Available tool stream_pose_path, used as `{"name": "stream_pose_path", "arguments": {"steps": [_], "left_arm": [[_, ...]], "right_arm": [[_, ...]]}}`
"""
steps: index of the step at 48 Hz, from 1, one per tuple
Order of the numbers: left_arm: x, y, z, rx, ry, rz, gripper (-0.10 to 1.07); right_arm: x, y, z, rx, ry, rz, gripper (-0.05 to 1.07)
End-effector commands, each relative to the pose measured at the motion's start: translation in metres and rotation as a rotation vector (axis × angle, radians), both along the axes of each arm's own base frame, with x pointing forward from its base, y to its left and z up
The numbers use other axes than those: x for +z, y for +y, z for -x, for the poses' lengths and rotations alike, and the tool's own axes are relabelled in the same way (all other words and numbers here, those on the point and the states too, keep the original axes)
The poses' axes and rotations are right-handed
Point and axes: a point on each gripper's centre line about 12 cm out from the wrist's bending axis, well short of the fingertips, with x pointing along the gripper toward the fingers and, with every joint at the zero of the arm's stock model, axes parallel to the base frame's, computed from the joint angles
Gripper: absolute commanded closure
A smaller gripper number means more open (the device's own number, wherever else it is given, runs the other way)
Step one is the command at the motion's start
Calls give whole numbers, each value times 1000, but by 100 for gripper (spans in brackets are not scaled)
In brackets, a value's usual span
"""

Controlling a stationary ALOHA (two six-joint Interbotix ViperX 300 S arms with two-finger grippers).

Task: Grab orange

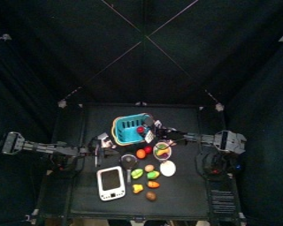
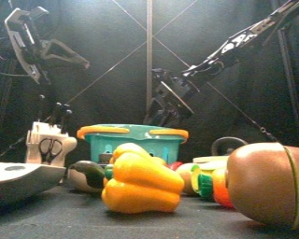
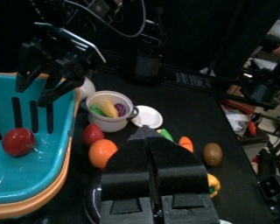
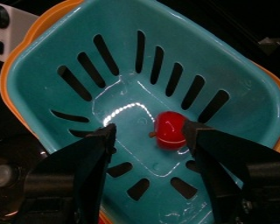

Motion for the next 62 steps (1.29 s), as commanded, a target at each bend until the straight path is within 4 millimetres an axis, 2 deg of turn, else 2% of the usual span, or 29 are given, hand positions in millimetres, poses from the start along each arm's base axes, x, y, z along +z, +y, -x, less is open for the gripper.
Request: {"name": "stream_pose_path", "arguments": {"steps": [1,14,19,25,36,44,52,62], "left_arm": [[3,0,-1,5,-11,8,97],[4,0,-2,8,-15,23,96],[7,-2,-3,0,-19,24,89],[7,-5,-10,-15,5,23,72],[-4,-16,-32,-67,133,11,32],[-13,-22,-51,-92,198,-5,13],[-18,-30,-67,-115,229,-8,10],[-27,-32,-92,-119,265,-19,10]], "right_arm": [[24,5,-3,13,-49,24,9],[51,32,9,42,-77,49,9],[56,43,19,53,-80,48,9],[55,57,34,70,-81,35,9],[54,71,67,62,-103,-17,9],[51,77,90,38,-120,-68,9],[46,81,107,30,-123,-86,9],[37,83,118,29,-107,-89,9]]}}
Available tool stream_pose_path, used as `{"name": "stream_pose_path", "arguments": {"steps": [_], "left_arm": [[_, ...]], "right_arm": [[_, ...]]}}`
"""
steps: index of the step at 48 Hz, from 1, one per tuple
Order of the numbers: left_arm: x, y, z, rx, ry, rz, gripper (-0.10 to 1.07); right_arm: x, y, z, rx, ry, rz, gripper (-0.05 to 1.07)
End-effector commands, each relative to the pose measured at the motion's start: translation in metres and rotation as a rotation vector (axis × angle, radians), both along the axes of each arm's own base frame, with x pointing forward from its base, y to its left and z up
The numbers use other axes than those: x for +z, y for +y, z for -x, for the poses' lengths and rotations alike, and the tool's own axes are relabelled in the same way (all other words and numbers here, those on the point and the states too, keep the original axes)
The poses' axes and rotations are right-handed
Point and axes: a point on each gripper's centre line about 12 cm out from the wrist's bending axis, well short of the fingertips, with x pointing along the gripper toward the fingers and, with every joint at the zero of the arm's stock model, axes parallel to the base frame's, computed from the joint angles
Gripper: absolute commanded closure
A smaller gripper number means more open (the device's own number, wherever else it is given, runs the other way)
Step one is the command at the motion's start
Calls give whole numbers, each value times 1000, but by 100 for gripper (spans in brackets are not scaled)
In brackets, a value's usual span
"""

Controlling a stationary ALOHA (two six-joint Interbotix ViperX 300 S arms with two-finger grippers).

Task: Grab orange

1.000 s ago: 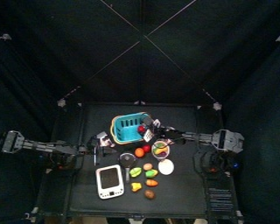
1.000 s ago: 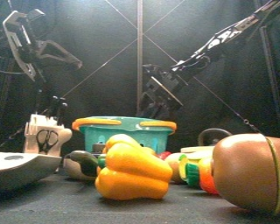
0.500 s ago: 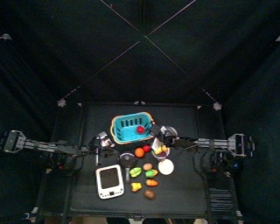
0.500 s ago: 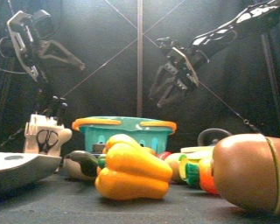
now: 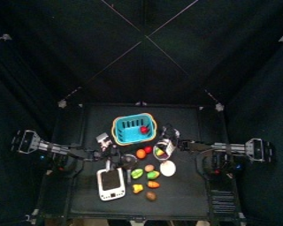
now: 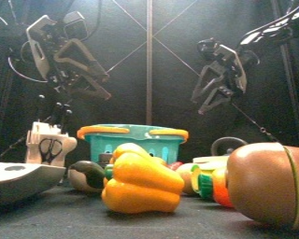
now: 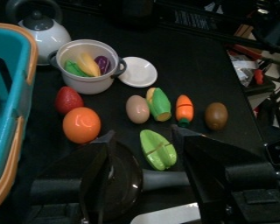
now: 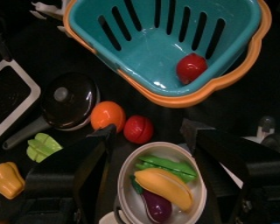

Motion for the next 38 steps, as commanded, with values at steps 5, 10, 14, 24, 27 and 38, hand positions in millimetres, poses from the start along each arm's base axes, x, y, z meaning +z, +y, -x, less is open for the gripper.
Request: {"name": "stream_pose_path", "arguments": {"steps": [5,10,14,24,27,38], "left_arm": [[3,0,-29,3,-8,-7,10],[-2,1,-42,10,6,-8,10],[-7,5,-51,22,19,-6,10],[-13,15,-71,64,56,18,10],[-16,20,-76,80,72,26,10],[-31,32,-92,102,144,30,10]], "right_arm": [[3,1,3,5,-15,4,9],[2,1,4,5,-10,3,9],[1,1,4,6,-10,4,9],[-4,2,7,4,5,-1,9],[-6,2,7,5,9,-1,9],[-8,2,8,5,15,-2,9]]}}
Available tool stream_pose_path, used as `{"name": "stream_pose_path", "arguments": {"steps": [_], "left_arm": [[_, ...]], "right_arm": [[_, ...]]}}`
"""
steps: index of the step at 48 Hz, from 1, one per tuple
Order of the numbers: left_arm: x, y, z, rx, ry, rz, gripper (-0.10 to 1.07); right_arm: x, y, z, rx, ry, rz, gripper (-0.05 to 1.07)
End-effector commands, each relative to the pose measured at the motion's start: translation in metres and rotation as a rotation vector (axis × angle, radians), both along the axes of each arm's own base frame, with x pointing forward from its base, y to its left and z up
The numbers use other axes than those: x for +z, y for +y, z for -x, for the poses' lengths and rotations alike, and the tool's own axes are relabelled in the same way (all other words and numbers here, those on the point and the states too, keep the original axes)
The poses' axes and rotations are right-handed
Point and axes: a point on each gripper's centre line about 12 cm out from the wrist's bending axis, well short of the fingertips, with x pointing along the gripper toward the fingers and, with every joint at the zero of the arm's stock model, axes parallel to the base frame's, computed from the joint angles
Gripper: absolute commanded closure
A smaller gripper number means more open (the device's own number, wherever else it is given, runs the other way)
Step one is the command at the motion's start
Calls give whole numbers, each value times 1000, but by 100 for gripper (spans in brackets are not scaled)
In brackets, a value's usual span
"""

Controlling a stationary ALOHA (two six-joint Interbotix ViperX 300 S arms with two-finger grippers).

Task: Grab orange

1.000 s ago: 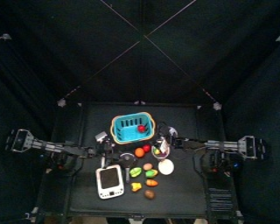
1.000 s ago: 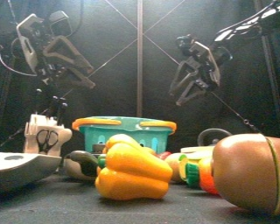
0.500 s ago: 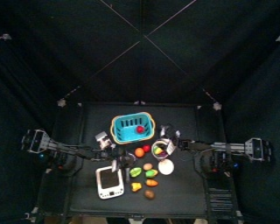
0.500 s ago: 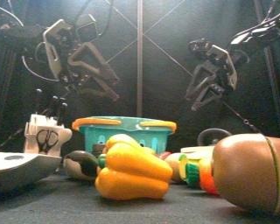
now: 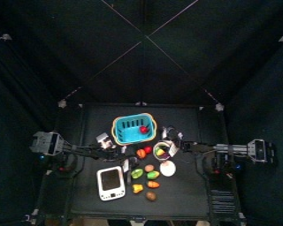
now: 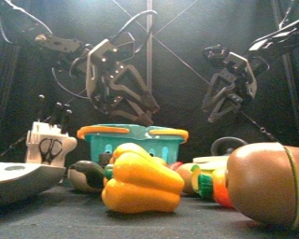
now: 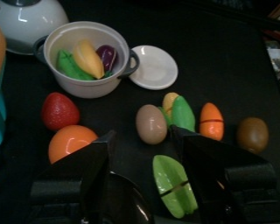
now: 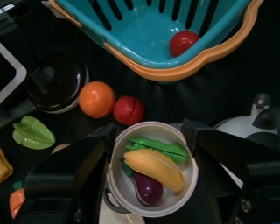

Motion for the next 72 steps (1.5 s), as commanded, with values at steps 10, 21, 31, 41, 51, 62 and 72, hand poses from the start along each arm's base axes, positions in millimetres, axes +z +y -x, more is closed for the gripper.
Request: {"name": "stream_pose_path", "arguments": {"steps": [10,21,31,41,51,62,72], "left_arm": [[-2,10,-18,-13,39,-27,10],[-4,11,-21,-112,52,-156,10],[-4,12,-22,-234,87,-313,10],[-14,19,-21,-311,214,-433,9],[-22,28,-29,-326,370,-500,9],[-22,30,-35,-330,398,-524,9],[-23,31,-34,-327,406,-521,3]], "right_arm": [[7,0,0,5,-24,8,9],[5,0,-1,4,-18,5,9],[3,0,0,2,-11,0,9],[1,1,0,-2,-10,-12,9],[-1,1,0,-5,-6,-17,9],[-4,1,-1,-4,3,-22,9],[-6,1,-1,-8,11,-28,9]]}}
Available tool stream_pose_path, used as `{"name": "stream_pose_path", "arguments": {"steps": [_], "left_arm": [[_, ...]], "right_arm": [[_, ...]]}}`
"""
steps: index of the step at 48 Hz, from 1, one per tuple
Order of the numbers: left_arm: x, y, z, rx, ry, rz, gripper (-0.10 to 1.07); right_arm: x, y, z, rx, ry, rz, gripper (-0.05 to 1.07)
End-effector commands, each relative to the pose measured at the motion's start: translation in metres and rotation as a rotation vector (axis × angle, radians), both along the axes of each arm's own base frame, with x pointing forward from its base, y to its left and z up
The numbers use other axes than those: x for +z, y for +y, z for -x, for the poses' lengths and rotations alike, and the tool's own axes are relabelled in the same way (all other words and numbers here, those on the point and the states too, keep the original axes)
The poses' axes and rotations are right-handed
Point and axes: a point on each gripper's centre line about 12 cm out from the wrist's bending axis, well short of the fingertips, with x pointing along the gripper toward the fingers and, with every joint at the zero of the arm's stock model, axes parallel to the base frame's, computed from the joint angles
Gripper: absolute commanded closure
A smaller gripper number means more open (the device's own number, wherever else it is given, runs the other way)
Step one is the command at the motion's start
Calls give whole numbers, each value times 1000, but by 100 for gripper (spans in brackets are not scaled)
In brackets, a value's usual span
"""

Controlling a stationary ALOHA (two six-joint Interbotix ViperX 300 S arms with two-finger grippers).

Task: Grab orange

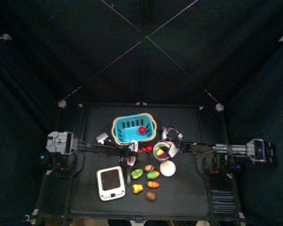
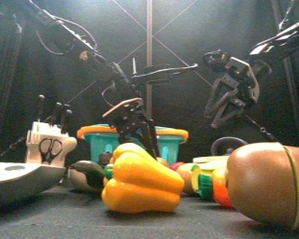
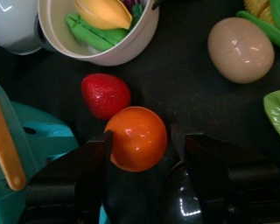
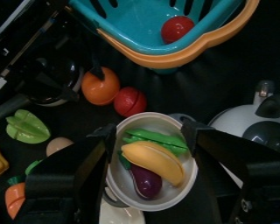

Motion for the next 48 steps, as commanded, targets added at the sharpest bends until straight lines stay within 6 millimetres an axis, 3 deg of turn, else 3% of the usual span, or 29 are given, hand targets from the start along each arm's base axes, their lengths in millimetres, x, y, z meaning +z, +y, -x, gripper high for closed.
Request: {"name": "stream_pose_path", "arguments": {"steps": [1,12,48], "left_arm": [[8,-1,-5,0,-24,0,2],[11,0,-7,0,-35,-2,-3],[-11,-1,-16,-5,7,0,-3]], "right_arm": [[5,0,-2,3,-18,-1,9],[3,0,-4,3,-13,-2,9],[-1,1,-4,8,0,-4,9]]}}
